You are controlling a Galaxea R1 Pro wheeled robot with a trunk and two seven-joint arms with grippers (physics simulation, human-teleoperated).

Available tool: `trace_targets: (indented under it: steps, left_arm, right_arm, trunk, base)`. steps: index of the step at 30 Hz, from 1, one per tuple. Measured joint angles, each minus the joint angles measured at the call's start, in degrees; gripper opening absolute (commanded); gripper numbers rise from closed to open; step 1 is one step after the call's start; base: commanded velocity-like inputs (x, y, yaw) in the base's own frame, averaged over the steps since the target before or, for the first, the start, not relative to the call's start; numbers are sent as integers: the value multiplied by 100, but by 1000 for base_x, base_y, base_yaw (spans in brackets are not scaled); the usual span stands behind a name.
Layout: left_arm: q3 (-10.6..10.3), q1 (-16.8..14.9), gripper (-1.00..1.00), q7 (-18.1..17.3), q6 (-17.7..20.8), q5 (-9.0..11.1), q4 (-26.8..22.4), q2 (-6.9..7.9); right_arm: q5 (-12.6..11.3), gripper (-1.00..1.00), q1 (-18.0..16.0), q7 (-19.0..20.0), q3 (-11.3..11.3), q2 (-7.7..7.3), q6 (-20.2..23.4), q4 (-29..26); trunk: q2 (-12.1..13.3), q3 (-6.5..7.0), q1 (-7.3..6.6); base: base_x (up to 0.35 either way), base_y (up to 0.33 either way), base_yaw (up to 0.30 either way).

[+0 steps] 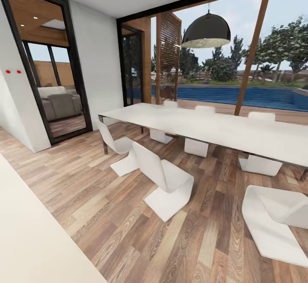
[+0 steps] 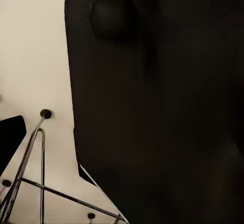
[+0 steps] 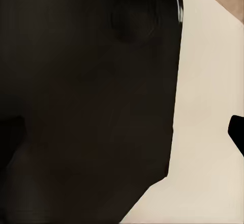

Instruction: Set up a coffee station on the kitchen countertop: keep the coffee maker on the countertop, move the bottle of coffee from the kitchen shelf to the counter next to the coffee maker, place a paper coffee filter on top of the coffee maker, put the saucer next to the coffee maker with the coffee cup on the saucer, and place the electric kettle next to the coffee maker.

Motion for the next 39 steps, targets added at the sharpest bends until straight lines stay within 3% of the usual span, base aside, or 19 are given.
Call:
trace_targets:
  steps: [4,11,27,34,39]
  left_arm:
    - [48,-130,100,-11,-116,-17,-133,128]
    - [-11,32,100,15,-29,-12,-28,11]
    - [-34,39,100,24,80,-24,38,8]
    - [-10,25,100,24,80,21,30,55]
    - [6,4,100,24,-6,41,-114,101]
  right_arm:
    - [3,100,-17,-9,-13,92,-116,-130]
    - [0,100,-17,-15,-15,221,-29,-234]
    - [0,100,-17,-9,-16,225,64,-236]
    - [7,100,-18,16,-16,168,71,-461]
    - [13,100,-18,19,-15,123,84,-985]
  trunk:
    - [2,3,1]
    - [1,1,0]
    - [1,2,1]
    - [1,2,0]
    - [1,-1,1]
  base:
    - [0,0,0]
    - [0,-1,0]
    - [0,-238,0]
    - [0,-146,0]
    - [0,-18,38]
